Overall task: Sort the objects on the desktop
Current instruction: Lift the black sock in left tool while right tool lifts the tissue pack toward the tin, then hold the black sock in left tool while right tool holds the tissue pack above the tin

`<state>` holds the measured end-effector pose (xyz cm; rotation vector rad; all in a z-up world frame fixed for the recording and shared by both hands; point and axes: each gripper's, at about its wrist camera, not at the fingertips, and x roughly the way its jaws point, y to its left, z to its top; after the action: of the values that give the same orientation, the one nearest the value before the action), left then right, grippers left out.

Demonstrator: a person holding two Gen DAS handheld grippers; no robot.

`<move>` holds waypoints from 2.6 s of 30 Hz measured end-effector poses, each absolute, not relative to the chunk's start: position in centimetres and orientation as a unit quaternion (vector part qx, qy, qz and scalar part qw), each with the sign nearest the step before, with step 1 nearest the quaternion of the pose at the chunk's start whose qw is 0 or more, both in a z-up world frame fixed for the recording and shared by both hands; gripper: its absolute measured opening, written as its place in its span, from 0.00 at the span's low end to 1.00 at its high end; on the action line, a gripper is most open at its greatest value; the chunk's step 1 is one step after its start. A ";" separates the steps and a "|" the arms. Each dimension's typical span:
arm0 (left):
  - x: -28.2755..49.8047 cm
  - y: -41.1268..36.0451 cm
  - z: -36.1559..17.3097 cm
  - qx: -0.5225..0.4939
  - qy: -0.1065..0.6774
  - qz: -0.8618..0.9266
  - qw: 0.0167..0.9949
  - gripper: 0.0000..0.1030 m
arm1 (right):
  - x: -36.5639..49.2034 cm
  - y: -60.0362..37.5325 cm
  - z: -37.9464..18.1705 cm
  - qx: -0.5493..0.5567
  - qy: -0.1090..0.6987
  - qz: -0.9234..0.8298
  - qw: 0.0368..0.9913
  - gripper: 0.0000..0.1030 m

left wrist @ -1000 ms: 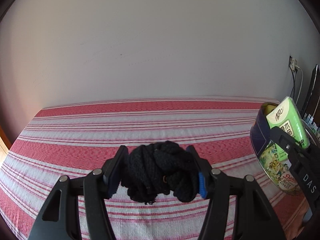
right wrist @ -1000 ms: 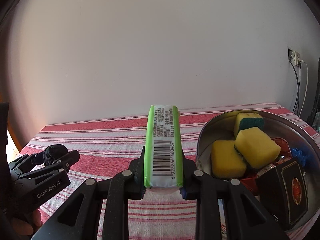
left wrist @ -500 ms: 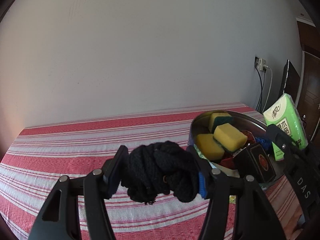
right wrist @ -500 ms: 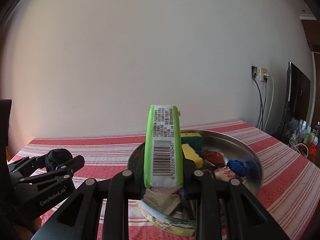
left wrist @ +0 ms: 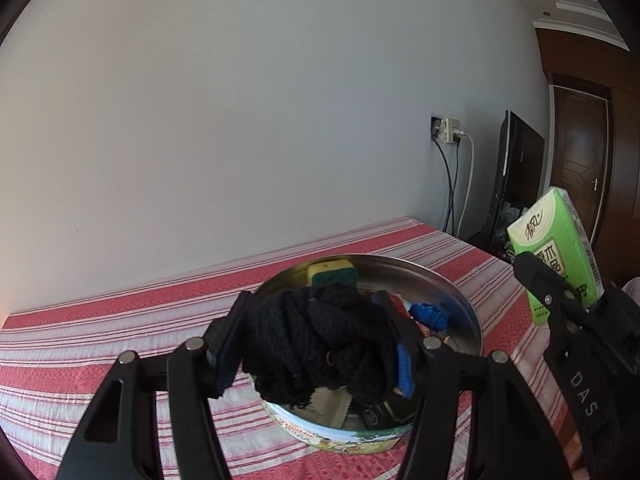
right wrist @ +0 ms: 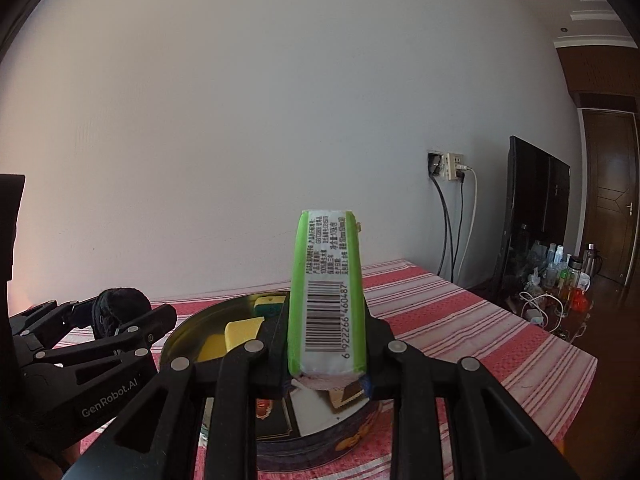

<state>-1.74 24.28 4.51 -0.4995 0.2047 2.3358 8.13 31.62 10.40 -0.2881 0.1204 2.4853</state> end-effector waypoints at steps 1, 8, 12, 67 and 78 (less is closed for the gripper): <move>-1.5 24.7 4.7 -0.192 0.081 0.906 0.370 0.58 | 8.4 32.0 10.6 -0.108 0.046 0.941 0.319 0.26; -0.4 27.5 6.2 -0.176 0.094 0.893 0.403 0.58 | 9.8 33.6 12.1 -0.096 0.053 0.928 0.355 0.26; 0.0 29.1 6.3 -0.176 0.098 0.885 0.420 0.58 | 9.9 34.6 12.2 -0.095 0.058 0.922 0.371 0.26; -1.2 30.0 6.9 -0.179 0.087 0.887 0.417 0.58 | 8.6 34.7 13.8 -0.103 0.056 0.916 0.385 0.26; -0.9 30.0 6.9 -0.178 0.085 0.888 0.415 0.58 | 8.6 34.7 13.9 -0.103 0.053 0.915 0.386 0.26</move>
<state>-0.95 30.02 6.91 -0.4465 0.2142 2.2314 8.56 34.65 13.91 -0.2610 0.1360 2.3309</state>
